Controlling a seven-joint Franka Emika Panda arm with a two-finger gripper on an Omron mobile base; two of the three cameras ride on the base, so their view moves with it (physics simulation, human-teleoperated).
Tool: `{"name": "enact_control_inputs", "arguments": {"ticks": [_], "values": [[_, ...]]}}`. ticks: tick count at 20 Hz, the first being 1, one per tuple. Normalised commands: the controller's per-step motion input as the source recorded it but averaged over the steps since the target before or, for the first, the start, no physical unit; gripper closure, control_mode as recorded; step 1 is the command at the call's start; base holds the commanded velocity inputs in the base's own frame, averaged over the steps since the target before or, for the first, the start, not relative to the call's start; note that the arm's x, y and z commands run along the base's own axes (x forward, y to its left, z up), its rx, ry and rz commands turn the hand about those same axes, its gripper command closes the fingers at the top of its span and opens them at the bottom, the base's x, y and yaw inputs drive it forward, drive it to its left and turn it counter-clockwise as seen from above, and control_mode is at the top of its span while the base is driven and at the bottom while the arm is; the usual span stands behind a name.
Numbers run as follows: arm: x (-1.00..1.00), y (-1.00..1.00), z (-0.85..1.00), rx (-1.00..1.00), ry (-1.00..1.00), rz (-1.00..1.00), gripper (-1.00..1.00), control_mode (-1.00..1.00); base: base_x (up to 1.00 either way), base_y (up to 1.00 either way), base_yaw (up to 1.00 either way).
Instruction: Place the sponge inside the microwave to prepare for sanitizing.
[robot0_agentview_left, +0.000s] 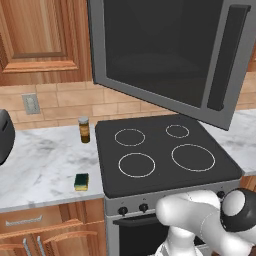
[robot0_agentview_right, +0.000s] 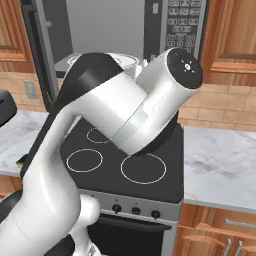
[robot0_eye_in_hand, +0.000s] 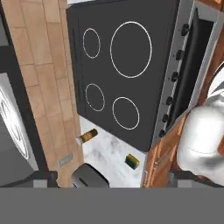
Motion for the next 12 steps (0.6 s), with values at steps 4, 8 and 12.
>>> {"name": "enact_control_inputs", "arguments": {"ticks": [4,8,12], "values": [[1.00,-0.04,-0.06,0.46,0.00,0.34,-1.00,-1.00,0.00,0.00,0.00],[0.71,0.01,0.00,0.21,-0.08,0.37,-1.00,-1.00,0.00,0.00,0.00],[0.27,0.16,0.00,0.25,-0.13,0.32,-1.00,-1.00,0.00,0.00,0.00]]}}
